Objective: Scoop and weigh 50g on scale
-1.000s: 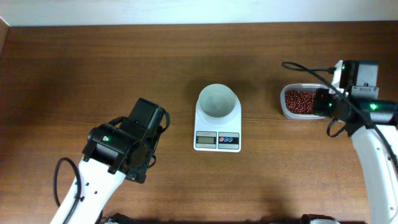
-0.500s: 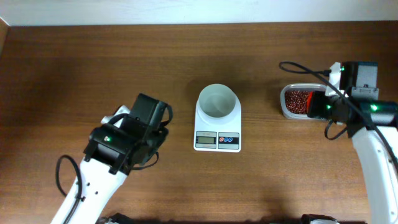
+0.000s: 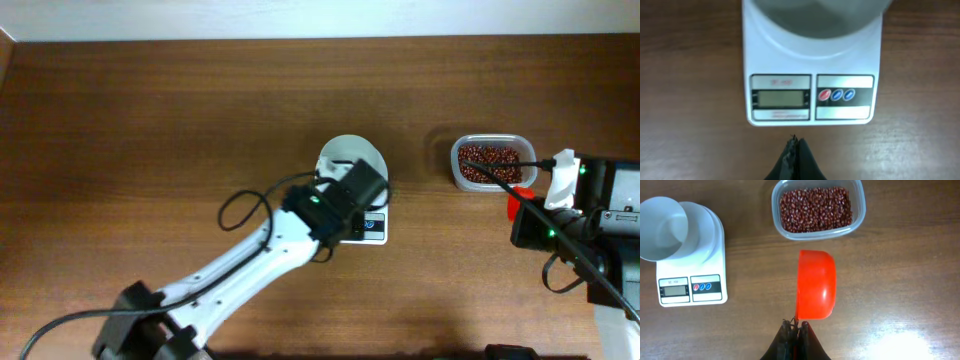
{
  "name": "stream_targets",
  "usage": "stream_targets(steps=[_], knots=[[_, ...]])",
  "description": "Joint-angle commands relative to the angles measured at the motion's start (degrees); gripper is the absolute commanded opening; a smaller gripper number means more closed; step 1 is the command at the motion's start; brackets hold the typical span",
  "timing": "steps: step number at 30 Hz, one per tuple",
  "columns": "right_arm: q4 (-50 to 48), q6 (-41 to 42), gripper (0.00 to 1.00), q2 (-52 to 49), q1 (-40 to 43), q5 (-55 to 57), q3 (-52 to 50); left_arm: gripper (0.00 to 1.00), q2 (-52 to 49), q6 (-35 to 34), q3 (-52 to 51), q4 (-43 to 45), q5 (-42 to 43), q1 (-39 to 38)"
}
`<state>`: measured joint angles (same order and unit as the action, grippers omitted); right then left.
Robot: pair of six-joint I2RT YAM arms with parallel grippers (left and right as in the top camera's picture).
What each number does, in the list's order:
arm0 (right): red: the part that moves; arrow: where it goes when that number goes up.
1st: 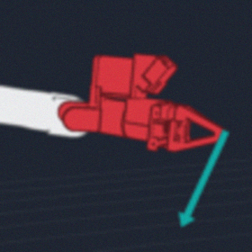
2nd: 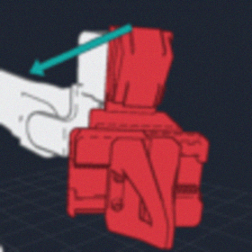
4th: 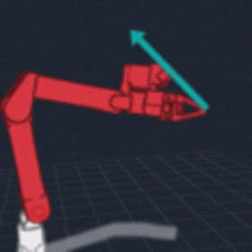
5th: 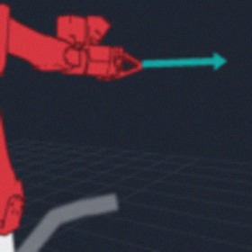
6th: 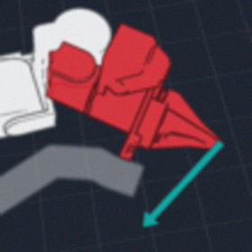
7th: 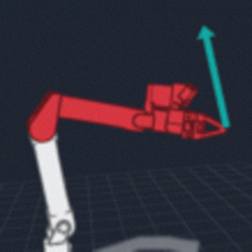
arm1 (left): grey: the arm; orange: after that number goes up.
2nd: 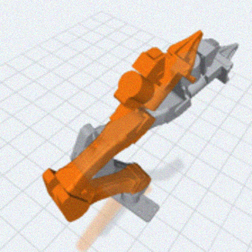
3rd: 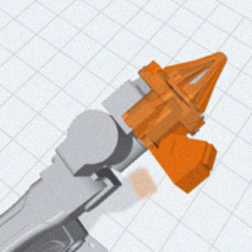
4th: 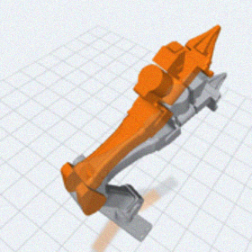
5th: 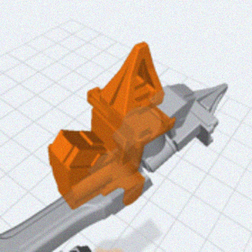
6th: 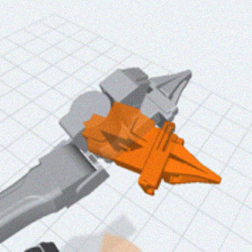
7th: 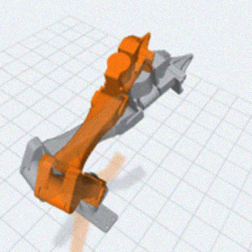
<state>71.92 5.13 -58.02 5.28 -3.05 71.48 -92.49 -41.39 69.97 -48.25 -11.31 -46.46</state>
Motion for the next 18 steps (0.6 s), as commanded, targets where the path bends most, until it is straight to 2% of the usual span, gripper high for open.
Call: stream_targets(steps=[1, 3, 7, 18], knots=[[0.35, -0.46, 0.04, 0.33, 0.42, 0.46, 1.07, 0.00, -5.77, -3.80, 0.44, 4.22, -5.53, -2.60], [0.35, -0.46, 0.04, 0.33, 0.42, 0.48, 1.07, 0.00, -9.46, -7.26, 0.44, 6.43, -5.66, -2.69], [0.37, -0.46, 0.04, 0.33, 0.42, 0.48, 1.07, 0.00, -15.58, -7.43, 0.44, 10.27, -5.44, -2.69], [0.79, -0.46, 0.04, 0.33, 0.42, 0.46, 1.07, 0.00, -18.21, -7.48, 0.42, 14.84, -1.88, -3.32]])
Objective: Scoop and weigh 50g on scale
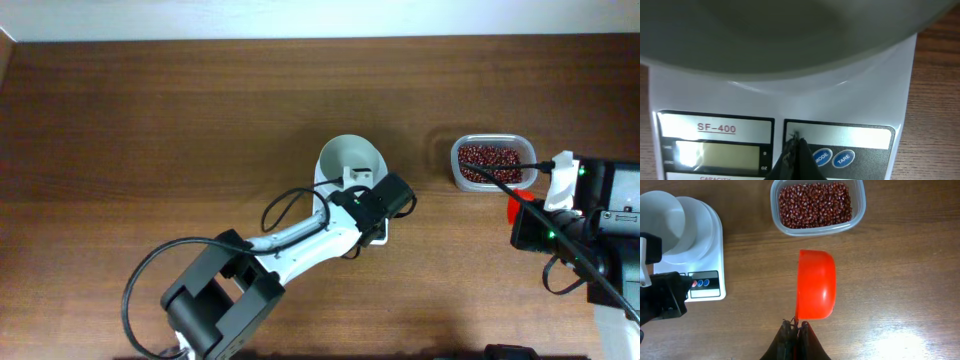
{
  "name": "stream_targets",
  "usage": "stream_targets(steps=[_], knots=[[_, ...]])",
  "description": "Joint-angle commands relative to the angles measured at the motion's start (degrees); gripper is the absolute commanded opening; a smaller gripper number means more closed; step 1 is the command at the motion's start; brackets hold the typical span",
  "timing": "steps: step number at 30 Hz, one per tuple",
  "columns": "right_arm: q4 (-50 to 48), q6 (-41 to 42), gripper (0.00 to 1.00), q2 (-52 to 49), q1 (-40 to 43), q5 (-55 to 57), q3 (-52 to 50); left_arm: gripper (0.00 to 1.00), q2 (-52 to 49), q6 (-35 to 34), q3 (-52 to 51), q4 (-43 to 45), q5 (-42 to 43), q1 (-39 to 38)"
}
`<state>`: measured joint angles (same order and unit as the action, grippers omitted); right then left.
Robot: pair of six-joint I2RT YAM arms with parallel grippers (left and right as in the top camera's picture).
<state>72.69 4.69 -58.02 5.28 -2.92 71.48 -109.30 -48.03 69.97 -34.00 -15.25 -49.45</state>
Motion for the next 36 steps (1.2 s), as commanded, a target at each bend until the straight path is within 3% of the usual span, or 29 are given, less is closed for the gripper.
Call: stream_targets(steps=[1, 8, 12, 36], knots=[[0.02, -0.02, 0.04, 0.33, 0.42, 0.33, 1.07, 0.00, -1.44, -0.90, 0.42, 0.59, 2.73, -0.33], [0.48, -0.02, 0.04, 0.35, 0.42, 0.37, 1.07, 0.00, -2.89, -2.78, 0.39, 0.31, 3.02, -0.44], [0.46, -0.04, 0.04, 0.33, 0.42, 0.39, 1.07, 0.00, -2.89, -8.31, 0.39, -3.39, 1.92, -0.37], [1.75, 0.00, 0.04, 0.35, 0.42, 0.52, 1.07, 0.00, -2.89, -8.28, 0.42, -1.42, -2.54, 0.15]])
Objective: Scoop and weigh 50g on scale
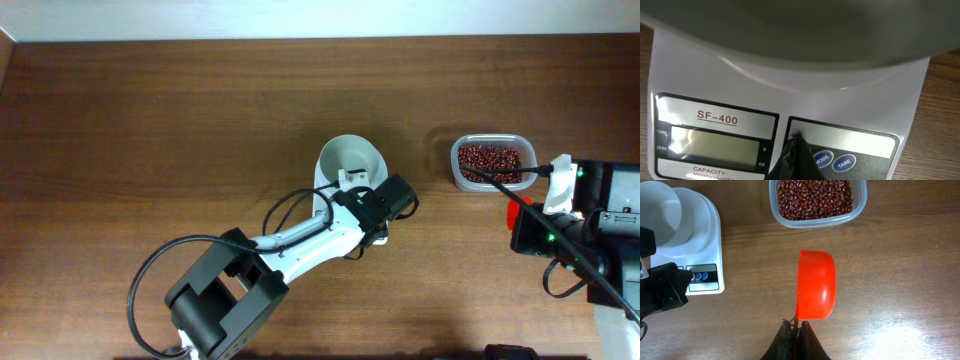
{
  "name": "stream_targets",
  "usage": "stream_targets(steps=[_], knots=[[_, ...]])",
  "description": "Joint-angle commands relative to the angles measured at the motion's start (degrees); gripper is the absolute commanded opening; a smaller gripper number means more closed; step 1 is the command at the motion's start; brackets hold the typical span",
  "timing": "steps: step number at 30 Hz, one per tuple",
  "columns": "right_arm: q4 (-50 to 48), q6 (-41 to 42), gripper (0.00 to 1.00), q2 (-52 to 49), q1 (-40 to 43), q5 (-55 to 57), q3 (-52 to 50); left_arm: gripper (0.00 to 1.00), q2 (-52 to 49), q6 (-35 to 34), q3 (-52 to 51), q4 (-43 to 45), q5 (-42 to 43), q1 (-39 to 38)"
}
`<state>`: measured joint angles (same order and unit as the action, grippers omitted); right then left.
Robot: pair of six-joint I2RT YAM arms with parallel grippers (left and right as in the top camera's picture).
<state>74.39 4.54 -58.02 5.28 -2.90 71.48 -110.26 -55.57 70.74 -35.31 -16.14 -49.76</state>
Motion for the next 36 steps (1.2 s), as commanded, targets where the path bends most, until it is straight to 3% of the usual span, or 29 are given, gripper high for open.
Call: stream_targets(steps=[1, 10, 17, 20, 23, 26, 29, 33, 35, 36], knots=[[0.04, 0.15, 0.04, 0.35, 0.42, 0.50, 1.07, 0.00, -1.92, -0.72, -0.35, -0.20, -1.25, 0.46], [0.04, 0.15, 0.04, 0.35, 0.42, 0.52, 1.07, 0.00, -1.95, 1.18, -0.37, -1.22, 8.70, 0.35], [0.22, 0.15, 0.04, 0.35, 0.42, 0.52, 1.07, 0.00, -1.79, -1.86, -0.28, -5.07, 9.29, 0.31], [0.66, 0.15, 0.04, 0.35, 0.42, 0.52, 1.07, 0.00, 2.78, -0.96, -0.24, -8.79, 9.27, 0.31], [0.63, 0.15, 0.04, 0.35, 0.42, 0.52, 1.07, 0.00, 13.03, 10.32, -0.24, -11.54, 8.83, 0.31], [0.61, 0.15, 0.04, 0.33, 0.42, 0.52, 1.07, 0.05, 25.18, 27.39, -0.24, -11.72, 5.75, 0.79], [0.39, 0.17, 0.04, 0.33, 0.42, 0.52, 1.07, 0.00, 29.27, 27.34, -0.24, -10.67, 2.84, 0.79], [0.44, 0.15, 0.04, 0.33, 0.42, 0.52, 1.07, 0.00, 26.53, 22.16, -0.31, -9.84, 2.97, 0.79], [0.42, 0.15, 0.04, 0.33, 0.42, 0.52, 1.07, 0.00, 25.49, 22.27, -0.31, -11.69, 3.19, 0.79], [0.42, 0.15, 0.04, 0.33, 0.42, 0.52, 1.07, 0.00, 25.92, 27.12, -0.28, -12.92, 3.21, 0.81]])
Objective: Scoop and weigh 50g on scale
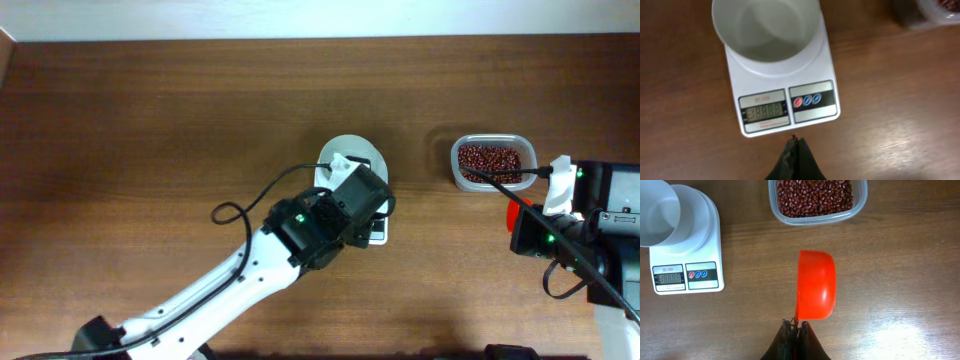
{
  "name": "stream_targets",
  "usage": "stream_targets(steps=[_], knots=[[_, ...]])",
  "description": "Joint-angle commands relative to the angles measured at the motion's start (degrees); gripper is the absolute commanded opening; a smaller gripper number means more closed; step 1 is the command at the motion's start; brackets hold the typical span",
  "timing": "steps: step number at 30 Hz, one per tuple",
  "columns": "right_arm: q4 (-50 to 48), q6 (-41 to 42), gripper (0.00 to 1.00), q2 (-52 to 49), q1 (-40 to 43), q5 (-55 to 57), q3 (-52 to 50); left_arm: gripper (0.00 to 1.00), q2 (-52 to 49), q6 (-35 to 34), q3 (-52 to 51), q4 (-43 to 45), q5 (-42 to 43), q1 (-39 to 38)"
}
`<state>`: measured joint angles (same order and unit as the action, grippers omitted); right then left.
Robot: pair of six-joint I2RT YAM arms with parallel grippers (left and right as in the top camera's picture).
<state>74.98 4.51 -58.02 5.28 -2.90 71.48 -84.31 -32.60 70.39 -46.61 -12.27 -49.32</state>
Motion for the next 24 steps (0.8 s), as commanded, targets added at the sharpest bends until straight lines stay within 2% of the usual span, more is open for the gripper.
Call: stream_targets(steps=[1, 2, 3, 4, 5, 6, 7, 9, 10, 11, 12, 13, 14, 15, 17, 19, 20, 24], knots=[[-0.22, 0.17, 0.04, 0.33, 0.42, 0.52, 1.07, 0.00, 0.85, 8.63, 0.07, -2.91, -0.55, 0.74], [-0.42, 0.20, 0.04, 0.33, 0.42, 0.50, 1.07, 0.00, 2.01, 11.61, 0.07, -4.52, -0.31, 1.60], [-0.90, 0.22, 0.04, 0.33, 0.42, 0.37, 1.07, 0.00, 4.00, 17.18, 0.07, -6.80, 1.42, 3.37], [-1.70, 0.42, 0.04, 0.33, 0.42, -0.07, 1.07, 0.05, 6.47, 24.63, 0.07, -9.33, 5.27, 5.90], [-2.64, 0.39, 0.04, 0.33, 0.42, -0.70, 1.07, 0.39, 8.79, 28.30, 0.07, -11.56, 7.82, 8.55], [-3.56, 0.42, 0.04, 0.33, 0.42, -1.62, 1.07, 0.64, 10.58, 28.57, 0.07, -13.11, 8.35, 10.60], [-4.59, 0.39, 0.04, 0.33, 0.42, -2.60, 1.07, 0.99, 12.22, 28.57, 0.07, -14.19, 8.37, 12.39], [-7.30, 1.09, 0.04, 0.33, 0.42, -4.61, 1.07, 0.99, 14.88, 28.61, 0.07, -14.60, 0.70, 15.50], [-9.25, 2.95, 0.04, 0.33, 0.42, -4.92, 1.07, 0.99, 15.72, 28.22, 0.07, -16.33, -0.72, 16.90], [-10.16, 3.96, 0.04, 0.33, 0.42, -4.94, 1.07, 0.99, 16.15, 27.71, 0.07, -16.65, 2.34, 17.62], [-11.08, 5.01, 0.04, 0.33, 0.42, -5.84, 1.07, 0.99, 16.26, 32.54, 0.07, -15.56, 4.22, 17.73], [-11.28, 4.96, 0.04, 0.33, 0.42, -6.60, 1.07, 0.99, 16.31, 44.13, 0.26, -15.50, 9.27, 17.73], [-11.30, 4.96, 0.04, 0.35, 0.42, -7.04, 1.07, 0.99, 16.31, 52.35, 0.61, -16.48, 13.81, 17.90], [-11.06, 4.98, 0.04, 0.35, 0.42, -7.04, 1.07, 0.99, 16.31, 56.15, 1.33, -17.42, 17.00, 18.88], [-10.10, 6.78, 0.04, 0.42, 0.42, -7.02, 1.07, 0.99, 16.31, 57.31, 3.54, -20.11, 19.63, 22.64], [-9.84, 8.24, 0.04, 0.46, 0.42, -7.06, 1.07, 0.99, 16.31, 68.54, 7.43, -26.43, 31.04, 28.44], [-9.75, 8.22, 0.04, 0.46, 0.42, -7.04, 1.07, 0.99, 16.31, 71.63, 8.66, -28.57, 33.35, 30.25], [-9.35, 8.22, 0.04, 0.46, 0.42, -7.02, 1.07, 0.99, 16.31, 72.54, 9.11, -29.94, 33.05, 32.09]])
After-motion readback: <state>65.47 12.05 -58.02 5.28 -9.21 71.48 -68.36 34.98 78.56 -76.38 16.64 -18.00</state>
